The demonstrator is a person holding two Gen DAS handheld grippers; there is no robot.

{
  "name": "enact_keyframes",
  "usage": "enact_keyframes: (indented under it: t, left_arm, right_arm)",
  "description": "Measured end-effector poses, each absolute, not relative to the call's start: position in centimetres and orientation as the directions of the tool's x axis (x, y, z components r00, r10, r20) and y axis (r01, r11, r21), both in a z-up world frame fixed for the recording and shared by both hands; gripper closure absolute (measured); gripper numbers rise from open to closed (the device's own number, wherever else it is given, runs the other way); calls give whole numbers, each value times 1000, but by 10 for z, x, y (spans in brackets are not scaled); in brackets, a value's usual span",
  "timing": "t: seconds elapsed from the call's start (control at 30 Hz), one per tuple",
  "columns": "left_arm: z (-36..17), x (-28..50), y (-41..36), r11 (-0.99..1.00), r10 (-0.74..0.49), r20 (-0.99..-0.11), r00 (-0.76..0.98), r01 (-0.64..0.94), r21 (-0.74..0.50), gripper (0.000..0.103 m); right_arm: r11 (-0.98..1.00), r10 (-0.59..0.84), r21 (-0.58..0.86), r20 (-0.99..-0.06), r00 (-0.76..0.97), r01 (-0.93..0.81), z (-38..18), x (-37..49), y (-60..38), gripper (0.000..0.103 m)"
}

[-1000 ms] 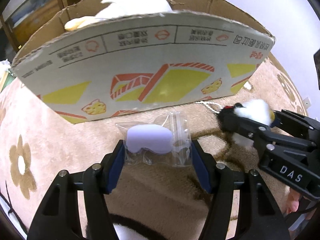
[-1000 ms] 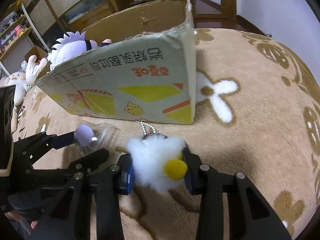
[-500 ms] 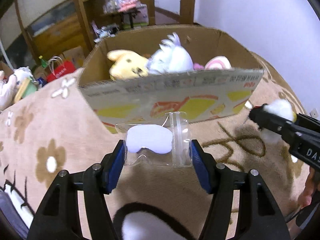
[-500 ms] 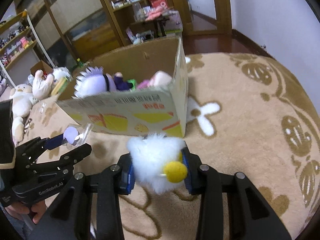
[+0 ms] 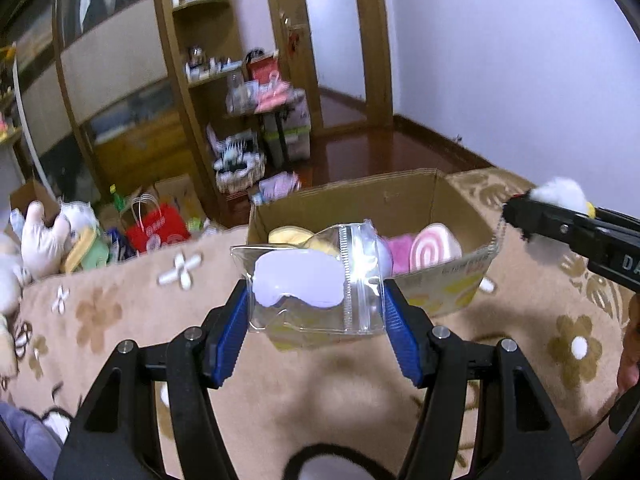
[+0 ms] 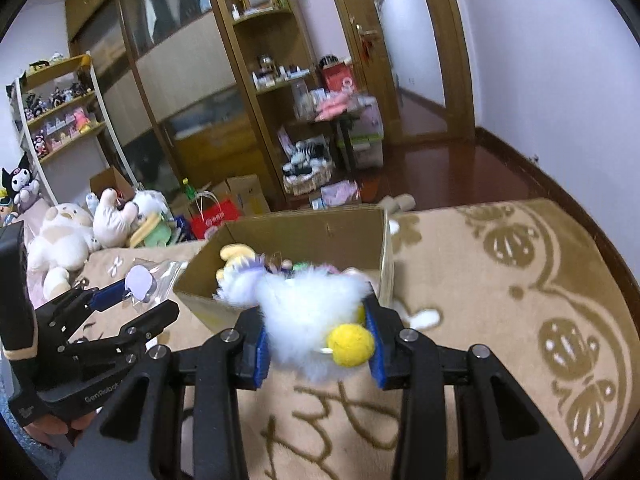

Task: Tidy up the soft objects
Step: 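Lift the bag and the pom-pom up over the box with both tools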

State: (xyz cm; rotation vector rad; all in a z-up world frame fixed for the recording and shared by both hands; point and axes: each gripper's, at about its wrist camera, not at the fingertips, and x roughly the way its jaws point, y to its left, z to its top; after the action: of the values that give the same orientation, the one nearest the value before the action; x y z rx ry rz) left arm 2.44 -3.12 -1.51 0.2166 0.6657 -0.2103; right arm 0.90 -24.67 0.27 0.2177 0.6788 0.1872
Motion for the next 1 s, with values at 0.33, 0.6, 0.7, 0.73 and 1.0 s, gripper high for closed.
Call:
enact_keyframes:
  t: [0.33,0.6,0.7,0.73,1.0]
  left_arm:
    - [-2,47,-33,943,-149,-537,830,283,177,40]
    - [-22,82,-25,961,-132,-563,816,244,130,40]
    - [-33,92,-24,964,-133,-585,800,242,112,39]
    - [-36,94,-23,964,-133,-590,796,241,108,39]
    - [-55,110,-20,967,-125,-630,767,236,96,33]
  right_arm:
    - [955,261,268,-543,798,-130,11,32,-246,62]
    - [942,306,282,-493,815,-183,5,52,-243,61]
    - [939,316,283,-495,809,-194,-3,57,-239,61]
    - [939,318,281,-501,805,-197,-8,58,-238,61]
    - [942,321,277,-577,751,-190,-45,77,-230,57]
